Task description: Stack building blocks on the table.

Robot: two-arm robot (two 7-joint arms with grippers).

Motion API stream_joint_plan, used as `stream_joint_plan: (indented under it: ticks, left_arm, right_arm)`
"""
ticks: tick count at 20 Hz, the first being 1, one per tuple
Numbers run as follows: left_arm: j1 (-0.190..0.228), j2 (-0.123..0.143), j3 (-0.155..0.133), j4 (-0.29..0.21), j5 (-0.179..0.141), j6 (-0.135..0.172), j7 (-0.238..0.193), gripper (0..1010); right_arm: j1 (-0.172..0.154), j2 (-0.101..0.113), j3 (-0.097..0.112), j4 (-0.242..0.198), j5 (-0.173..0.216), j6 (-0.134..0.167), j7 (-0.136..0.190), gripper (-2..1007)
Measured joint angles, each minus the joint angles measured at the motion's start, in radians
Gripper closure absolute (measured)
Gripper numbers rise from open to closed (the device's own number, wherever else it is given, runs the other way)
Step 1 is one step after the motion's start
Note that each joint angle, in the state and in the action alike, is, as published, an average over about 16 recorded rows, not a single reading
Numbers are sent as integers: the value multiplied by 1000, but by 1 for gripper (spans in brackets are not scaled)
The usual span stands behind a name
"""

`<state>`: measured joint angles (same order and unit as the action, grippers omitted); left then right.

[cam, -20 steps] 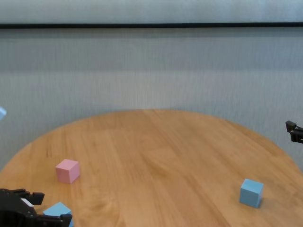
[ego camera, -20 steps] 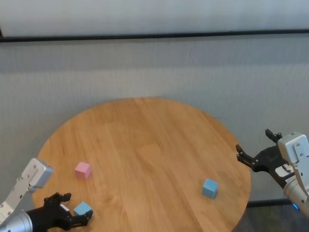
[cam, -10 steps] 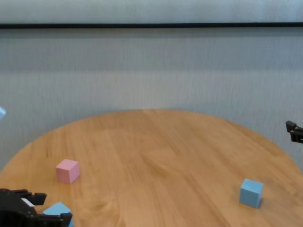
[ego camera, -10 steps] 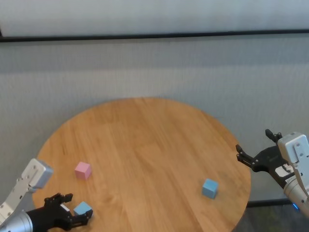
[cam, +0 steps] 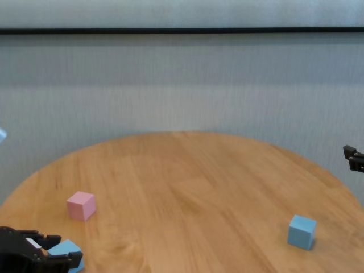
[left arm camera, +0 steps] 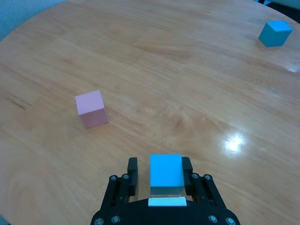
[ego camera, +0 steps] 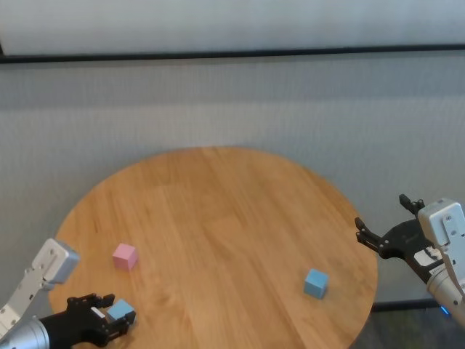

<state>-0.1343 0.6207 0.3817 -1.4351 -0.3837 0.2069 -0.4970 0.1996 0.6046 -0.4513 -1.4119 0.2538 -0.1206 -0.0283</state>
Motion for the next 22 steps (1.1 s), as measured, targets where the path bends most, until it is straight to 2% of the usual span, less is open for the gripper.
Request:
stream_joint_plan:
  ticks: [5,10,22]
  left_arm:
    - [0,0,0,0,0,-1,0,513]
    - [1,1,-1,-1,-1,-2,0,594]
    - [-6,3,4,-18,9,-16,-12,617]
  right_arm:
    - [0,0,0,0,0,0,0,4]
    - [0,0,0,0,0,0,0,4]
    - [0,0,0,0,0,0,0,4]
